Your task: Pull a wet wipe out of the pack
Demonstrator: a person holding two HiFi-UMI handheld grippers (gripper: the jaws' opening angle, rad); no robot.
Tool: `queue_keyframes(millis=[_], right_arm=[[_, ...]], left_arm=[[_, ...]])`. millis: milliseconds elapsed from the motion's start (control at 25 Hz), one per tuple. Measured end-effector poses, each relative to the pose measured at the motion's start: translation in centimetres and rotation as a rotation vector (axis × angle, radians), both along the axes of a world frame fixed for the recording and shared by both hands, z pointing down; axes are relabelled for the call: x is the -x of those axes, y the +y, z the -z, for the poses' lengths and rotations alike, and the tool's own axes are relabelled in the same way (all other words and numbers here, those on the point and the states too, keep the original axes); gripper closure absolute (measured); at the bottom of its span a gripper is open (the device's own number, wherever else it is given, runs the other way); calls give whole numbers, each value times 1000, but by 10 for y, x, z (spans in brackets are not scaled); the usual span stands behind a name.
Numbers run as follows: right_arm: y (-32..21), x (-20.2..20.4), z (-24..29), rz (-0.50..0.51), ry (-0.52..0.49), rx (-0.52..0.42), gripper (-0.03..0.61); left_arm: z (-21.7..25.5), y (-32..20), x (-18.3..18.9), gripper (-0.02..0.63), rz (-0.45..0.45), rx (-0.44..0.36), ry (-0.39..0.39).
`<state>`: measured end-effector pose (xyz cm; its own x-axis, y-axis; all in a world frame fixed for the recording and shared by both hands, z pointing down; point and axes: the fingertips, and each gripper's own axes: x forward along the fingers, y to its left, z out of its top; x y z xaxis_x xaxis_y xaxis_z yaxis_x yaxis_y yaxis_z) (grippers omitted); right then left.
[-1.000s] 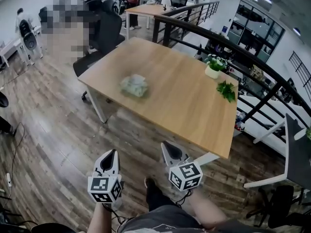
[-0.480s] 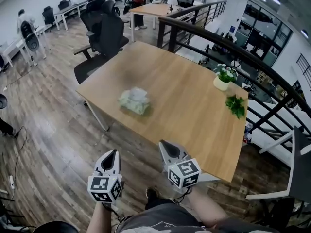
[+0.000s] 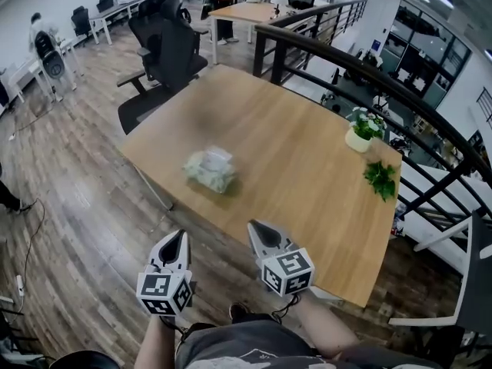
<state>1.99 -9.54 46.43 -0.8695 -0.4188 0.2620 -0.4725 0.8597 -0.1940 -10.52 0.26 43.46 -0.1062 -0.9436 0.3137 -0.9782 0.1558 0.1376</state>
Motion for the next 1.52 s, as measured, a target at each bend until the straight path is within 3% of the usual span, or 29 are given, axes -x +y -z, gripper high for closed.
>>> queue_keyframes(millis=[440,760,1360,1520], right_arm=[[-12,22,-8,41,-8,11,551],[-43,39,-6,12,21,-18,551],[-125,89,-16,-132,85,4,551],[-143,102,-22,-170,104,16,552]], left_arm=[[-3,-20,16,598,13,7,-28],[-13,-63,39,598,-26,-5,16],[-44,-181,89,594,-241,94,1],[-60,-207,93,542,-321,137,-20]])
